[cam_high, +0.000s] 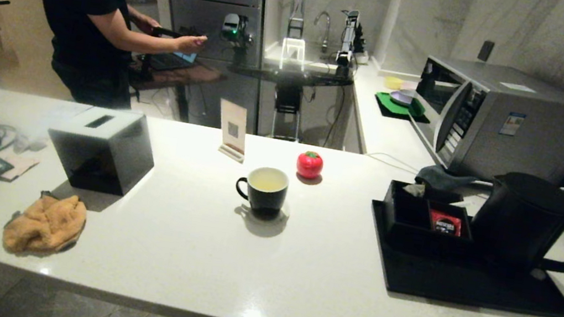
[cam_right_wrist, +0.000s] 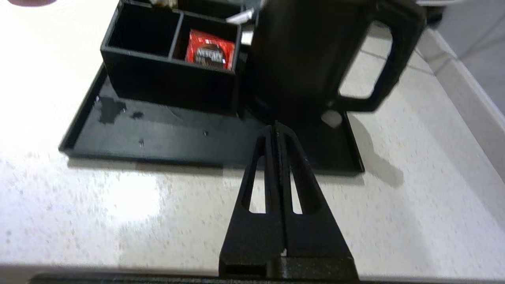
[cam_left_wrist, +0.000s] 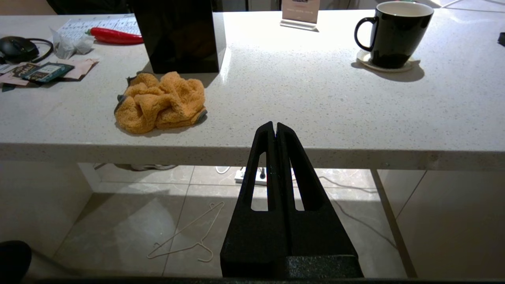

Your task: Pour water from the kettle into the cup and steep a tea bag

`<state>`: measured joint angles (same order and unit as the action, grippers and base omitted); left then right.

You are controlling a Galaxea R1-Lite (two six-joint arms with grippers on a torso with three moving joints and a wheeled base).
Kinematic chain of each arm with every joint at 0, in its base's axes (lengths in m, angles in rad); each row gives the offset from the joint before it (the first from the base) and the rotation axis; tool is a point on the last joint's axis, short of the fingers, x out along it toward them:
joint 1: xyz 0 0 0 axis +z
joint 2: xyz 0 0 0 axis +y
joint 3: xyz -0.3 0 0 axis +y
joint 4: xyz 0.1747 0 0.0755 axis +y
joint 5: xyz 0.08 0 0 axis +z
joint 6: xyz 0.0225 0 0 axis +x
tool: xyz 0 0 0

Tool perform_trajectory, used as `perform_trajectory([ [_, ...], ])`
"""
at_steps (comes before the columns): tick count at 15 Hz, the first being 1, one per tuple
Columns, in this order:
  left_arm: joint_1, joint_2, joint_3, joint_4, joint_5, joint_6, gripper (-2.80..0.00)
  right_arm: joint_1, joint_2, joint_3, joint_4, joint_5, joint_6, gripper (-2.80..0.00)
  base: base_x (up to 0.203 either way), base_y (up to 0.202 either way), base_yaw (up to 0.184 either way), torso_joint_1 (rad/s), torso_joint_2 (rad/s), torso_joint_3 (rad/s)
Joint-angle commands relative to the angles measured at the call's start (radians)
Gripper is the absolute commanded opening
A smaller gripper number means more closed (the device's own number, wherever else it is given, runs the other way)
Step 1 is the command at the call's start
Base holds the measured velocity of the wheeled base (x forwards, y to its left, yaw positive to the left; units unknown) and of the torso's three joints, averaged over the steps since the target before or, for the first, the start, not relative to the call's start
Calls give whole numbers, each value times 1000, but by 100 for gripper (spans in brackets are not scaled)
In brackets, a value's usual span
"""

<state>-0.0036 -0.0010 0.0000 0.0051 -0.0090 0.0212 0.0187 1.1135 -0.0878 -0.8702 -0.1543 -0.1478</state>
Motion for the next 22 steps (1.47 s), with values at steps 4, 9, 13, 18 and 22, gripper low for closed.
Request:
perform_trajectory([
  [4,1,1,0,-1,0,0,-280,5,157,-121,-20,11,11,-280,0,0,0,0,0,0],
  [9,1,1,0,1,0,0,-280,31,290,-291,-20,99,58,-280,0,0,0,0,0,0],
  [13,1,1,0,1,0,0,-280,67,425,-483,-2,124,121,-280,0,0,0,0,0,0],
  [18,1,1,0,0,0,0,-280,110,526,-700,174,154,184,-280,0,0,0,0,0,0],
  [22,1,1,0,-1,0,0,-280,117,571,-795,365,154,220,-280,0,0,0,0,0,0],
])
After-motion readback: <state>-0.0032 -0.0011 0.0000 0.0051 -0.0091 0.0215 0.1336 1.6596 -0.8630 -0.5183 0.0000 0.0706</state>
